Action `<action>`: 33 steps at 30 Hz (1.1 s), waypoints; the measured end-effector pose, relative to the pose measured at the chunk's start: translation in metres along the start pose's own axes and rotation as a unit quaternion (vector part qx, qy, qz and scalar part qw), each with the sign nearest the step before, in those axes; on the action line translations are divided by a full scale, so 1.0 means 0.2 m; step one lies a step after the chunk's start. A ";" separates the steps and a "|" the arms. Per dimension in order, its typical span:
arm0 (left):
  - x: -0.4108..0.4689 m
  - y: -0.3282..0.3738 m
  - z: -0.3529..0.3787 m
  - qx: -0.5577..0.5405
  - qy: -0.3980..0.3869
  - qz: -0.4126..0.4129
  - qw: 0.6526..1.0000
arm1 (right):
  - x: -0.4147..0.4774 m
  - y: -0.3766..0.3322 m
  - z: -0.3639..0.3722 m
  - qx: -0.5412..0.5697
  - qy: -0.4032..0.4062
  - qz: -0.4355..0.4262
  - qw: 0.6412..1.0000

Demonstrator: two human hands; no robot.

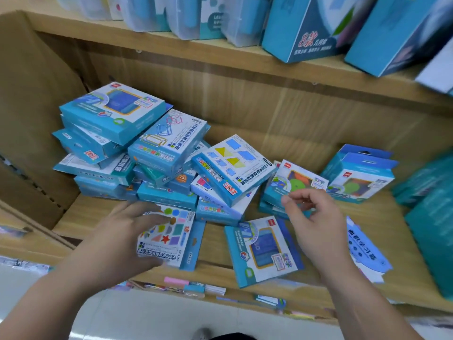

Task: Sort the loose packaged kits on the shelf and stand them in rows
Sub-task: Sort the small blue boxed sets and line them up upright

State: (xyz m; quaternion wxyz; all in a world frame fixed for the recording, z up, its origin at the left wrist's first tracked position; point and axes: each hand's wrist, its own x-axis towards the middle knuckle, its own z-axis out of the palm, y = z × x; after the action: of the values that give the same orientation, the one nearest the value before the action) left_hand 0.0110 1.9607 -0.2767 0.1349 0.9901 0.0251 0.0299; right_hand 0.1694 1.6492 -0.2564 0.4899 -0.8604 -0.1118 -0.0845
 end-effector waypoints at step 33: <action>0.77 1.12 0.04 -0.067 0.126 0.055 0.988 | 0.46 0.36 -0.78 0.135 -0.124 0.051 0.982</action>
State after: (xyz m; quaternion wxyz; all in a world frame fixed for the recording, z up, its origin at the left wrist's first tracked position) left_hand 0.1740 1.7510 -0.2163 0.1953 0.9669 -0.0150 0.1633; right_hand 0.2721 1.4888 -0.2132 0.5872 -0.7950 -0.1377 0.0639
